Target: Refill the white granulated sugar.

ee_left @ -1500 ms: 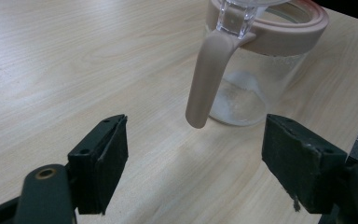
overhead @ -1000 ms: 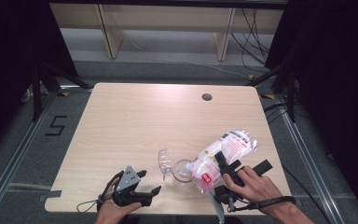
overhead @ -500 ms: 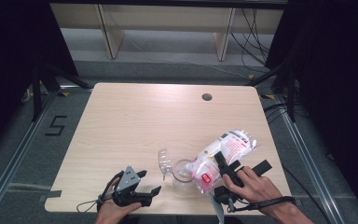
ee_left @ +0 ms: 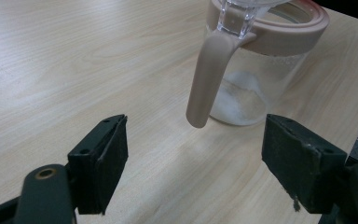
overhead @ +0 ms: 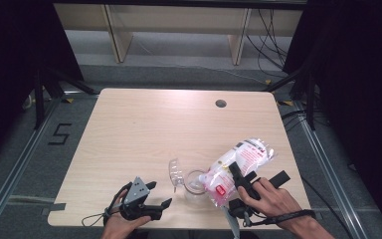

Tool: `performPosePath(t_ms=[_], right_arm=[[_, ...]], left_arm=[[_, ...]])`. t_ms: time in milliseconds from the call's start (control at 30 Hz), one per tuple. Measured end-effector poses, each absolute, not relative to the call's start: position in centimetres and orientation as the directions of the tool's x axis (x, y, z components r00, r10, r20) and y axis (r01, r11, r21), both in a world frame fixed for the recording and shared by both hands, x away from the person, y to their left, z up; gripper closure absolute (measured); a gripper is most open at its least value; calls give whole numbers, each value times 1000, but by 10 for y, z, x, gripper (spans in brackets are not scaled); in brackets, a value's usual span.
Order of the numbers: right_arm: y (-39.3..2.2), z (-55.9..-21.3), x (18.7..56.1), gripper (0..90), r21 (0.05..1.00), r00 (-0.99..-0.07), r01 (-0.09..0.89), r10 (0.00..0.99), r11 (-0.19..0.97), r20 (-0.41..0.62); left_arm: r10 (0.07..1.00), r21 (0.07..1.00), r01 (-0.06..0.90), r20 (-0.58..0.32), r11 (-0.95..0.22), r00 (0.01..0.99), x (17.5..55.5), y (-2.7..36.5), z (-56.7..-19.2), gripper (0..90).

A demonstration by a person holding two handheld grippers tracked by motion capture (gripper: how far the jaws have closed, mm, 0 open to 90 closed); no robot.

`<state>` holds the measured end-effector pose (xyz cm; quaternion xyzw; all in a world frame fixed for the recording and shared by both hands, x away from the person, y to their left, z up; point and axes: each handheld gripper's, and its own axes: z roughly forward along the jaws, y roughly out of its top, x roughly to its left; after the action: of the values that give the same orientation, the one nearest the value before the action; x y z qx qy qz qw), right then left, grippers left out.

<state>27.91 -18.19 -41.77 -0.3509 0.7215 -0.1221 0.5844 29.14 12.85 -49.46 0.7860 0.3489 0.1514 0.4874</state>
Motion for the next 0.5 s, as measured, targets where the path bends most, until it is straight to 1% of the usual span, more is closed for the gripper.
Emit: performPosePath(t_ms=[33, 133, 167, 367, 400, 500], right_arm=[[-182, -417, 279, 712, -586, -102, -363, -656, 725, -748], [-181, -417, 279, 713, -588, -100, -364, -658, 722, -747], [-181, -416, 280, 713, -591, -112, -370, -665, 717, -738], [-182, -416, 279, 716, -582, -111, -360, -653, 730, -750], [-182, -415, 279, 716, -589, -91, -361, -656, 723, -750], [-181, -412, 279, 717, -614, -100, -355, -682, 705, -725]], left_arm=[[698, 873, 402, -105, -277, 709, 292, 128, -495, 224], [696, 872, 400, -102, -281, 711, 291, 129, -495, 224], [695, 871, 399, -98, -287, 712, 292, 129, -494, 224], [697, 873, 401, -103, -279, 709, 292, 128, -495, 224], [698, 873, 402, -105, -277, 708, 292, 128, -495, 224], [696, 871, 401, -100, -284, 711, 292, 129, -495, 224]])
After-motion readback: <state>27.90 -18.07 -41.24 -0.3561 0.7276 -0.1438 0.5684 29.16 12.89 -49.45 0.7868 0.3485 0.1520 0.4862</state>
